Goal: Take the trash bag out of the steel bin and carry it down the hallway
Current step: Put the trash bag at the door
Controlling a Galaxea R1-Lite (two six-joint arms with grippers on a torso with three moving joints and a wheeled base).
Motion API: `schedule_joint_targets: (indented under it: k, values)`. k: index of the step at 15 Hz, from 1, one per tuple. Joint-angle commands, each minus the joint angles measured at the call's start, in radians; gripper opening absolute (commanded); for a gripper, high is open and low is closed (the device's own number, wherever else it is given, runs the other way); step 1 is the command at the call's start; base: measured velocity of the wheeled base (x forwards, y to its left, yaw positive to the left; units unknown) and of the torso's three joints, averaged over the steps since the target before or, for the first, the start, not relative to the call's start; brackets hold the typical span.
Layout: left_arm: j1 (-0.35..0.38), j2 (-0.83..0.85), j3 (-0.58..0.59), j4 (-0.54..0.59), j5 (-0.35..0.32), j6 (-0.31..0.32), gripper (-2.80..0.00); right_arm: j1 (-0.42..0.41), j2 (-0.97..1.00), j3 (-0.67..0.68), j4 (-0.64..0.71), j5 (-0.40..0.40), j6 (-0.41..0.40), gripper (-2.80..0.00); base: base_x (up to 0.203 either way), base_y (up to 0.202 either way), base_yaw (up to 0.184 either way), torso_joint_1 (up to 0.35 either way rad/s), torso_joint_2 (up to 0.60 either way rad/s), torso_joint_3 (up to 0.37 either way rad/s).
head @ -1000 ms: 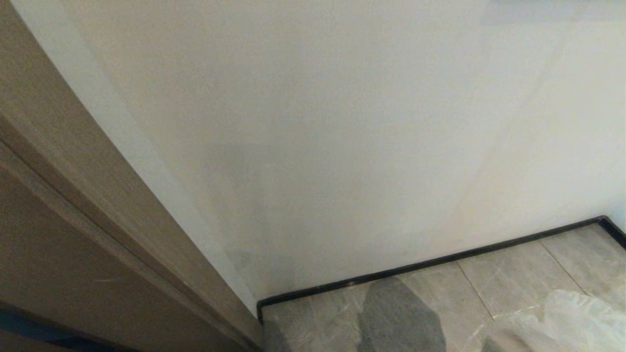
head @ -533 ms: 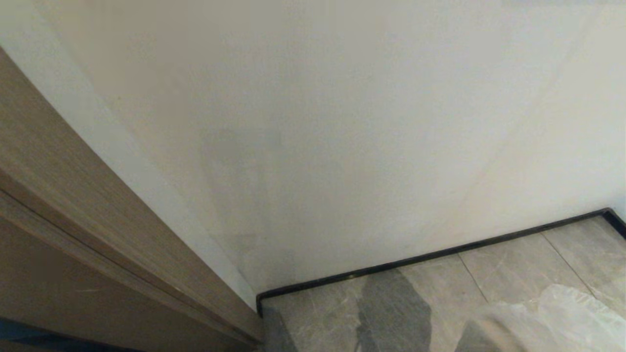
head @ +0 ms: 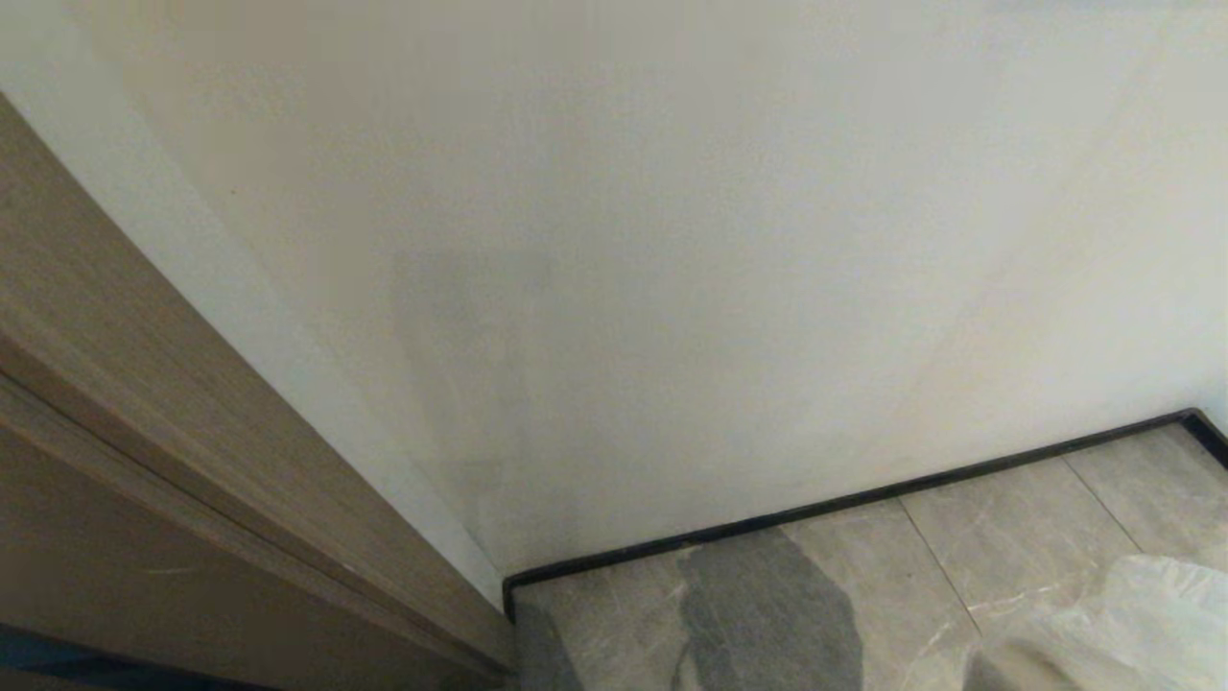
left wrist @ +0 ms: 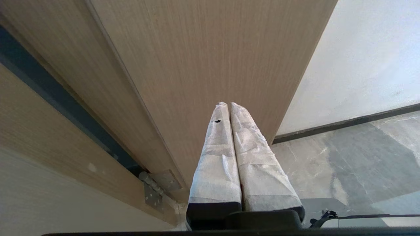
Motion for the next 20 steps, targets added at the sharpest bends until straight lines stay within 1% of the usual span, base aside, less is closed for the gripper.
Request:
schedule_joint_targets:
  k: [1,3,5,6,9,12,16,19,20]
  values:
    - [0.0,-0.001,0.0,0.0,0.0,0.0,-2.8,0.001,0.223,-0.095,0.066,0.005,-0.017,-2.8,0.0,0.0,0.0,0.0,0.0,0.0]
    - [0.0,-0.001,0.0,0.0,0.0,0.0,-2.8,0.003,0.429,-0.163,0.069,0.018,-0.035,-2.8,0.0,0.0,0.0,0.0,0.0,0.0]
    - [0.0,-0.001,0.0,0.0,0.0,0.0,-2.8,0.009,0.641,-0.208,0.001,0.051,-0.043,-2.8,0.0,0.0,0.0,0.0,0.0,0.0]
    - [0.0,0.0,0.0,0.0,0.0,0.0,-2.8,0.011,0.743,-0.22,-0.066,0.065,-0.046,-2.8,0.0,0.0,0.0,0.0,0.0,0.0]
    - [0.0,0.0,0.0,0.0,0.0,0.0,-2.8,0.023,1.015,-0.24,-0.336,0.105,-0.053,-2.8,0.0,0.0,0.0,0.0,0.0,0.0]
    - [0.0,0.0,0.0,0.0,0.0,0.0,-2.8,0.033,1.22,-0.242,-0.499,0.123,-0.081,-2.8,0.0,0.0,0.0,0.0,0.0,0.0]
    - [0.0,0.0,0.0,0.0,0.0,0.0,-2.8,0.032,1.404,-0.208,-0.688,0.131,-0.172,-2.8,0.0,0.0,0.0,0.0,0.0,0.0]
    - [0.0,-0.001,0.0,0.0,0.0,0.0,-2.8,0.032,1.536,-0.209,-0.839,0.131,-0.203,-2.76,0.0,0.0,0.0,0.0,0.0,0.0]
    - [0.0,-0.001,0.0,0.0,0.0,0.0,-2.8,0.035,1.567,-0.213,-0.859,0.13,-0.219,0.0,0.0,0.0,0.0,0.0,0.0,0.0]
